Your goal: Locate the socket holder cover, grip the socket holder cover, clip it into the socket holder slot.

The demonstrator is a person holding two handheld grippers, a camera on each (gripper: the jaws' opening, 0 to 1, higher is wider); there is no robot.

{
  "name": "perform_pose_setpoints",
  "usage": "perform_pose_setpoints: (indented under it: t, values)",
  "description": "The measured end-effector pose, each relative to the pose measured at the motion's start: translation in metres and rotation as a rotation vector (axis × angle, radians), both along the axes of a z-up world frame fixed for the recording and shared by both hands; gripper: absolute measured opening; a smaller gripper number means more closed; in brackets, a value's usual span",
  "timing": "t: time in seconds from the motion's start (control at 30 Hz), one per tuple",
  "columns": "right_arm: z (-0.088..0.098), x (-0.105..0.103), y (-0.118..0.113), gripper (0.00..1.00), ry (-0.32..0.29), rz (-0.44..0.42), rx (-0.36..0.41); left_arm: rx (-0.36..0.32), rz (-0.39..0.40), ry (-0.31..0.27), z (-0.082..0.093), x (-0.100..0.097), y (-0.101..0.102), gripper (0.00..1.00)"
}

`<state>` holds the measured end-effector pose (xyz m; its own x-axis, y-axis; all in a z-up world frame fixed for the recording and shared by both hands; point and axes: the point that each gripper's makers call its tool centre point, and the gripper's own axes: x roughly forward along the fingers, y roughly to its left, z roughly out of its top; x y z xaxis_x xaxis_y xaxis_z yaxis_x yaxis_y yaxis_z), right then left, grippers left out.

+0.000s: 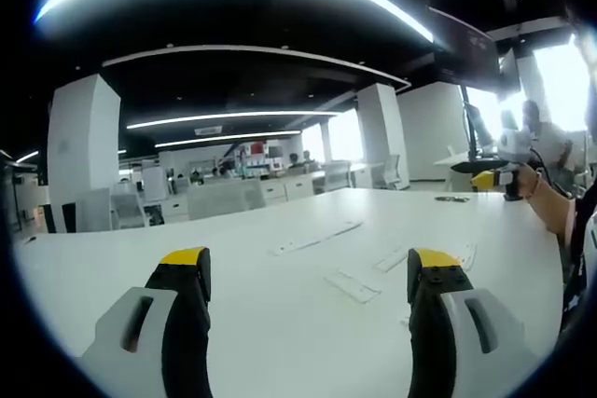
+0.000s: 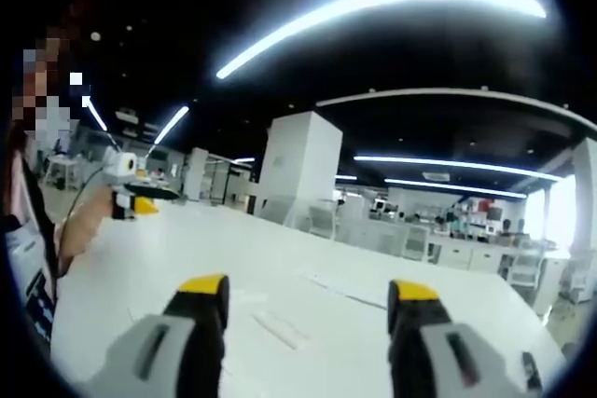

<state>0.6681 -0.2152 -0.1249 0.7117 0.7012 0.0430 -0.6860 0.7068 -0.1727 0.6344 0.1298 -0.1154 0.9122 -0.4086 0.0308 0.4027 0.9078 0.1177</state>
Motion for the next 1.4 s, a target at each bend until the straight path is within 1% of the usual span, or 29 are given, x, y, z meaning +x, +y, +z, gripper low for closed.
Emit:
perform_pose_setpoints:
  t: [0.53,0.73,0.87,1.13,1.4]
  values:
    - [-0.002,-0.001,0.000,0.70,-0.004,0.003,-0.018,0.004,-0.001,0.016,-0.003,0.001,0.000,0.84]
    - [-0.007,0.002,-0.001,0.70,0.016,0.012,-0.031,0.002,-0.002,0.012,-0.002,0.002,0.000,0.84]
    - [-0.012,0.001,0.002,0.70,0.021,0.030,-0.064,0.002,-0.002,0.005,-0.001,0.003,0.001,0.84]
    - [-0.019,-0.010,0.021,0.70,0.030,0.098,-0.119,0.005,-0.009,0.015,-0.005,0.005,-0.002,0.83]
    - [-0.013,-0.017,0.028,0.69,0.020,0.122,-0.119,0.005,-0.010,0.013,-0.005,0.005,-0.002,0.83]
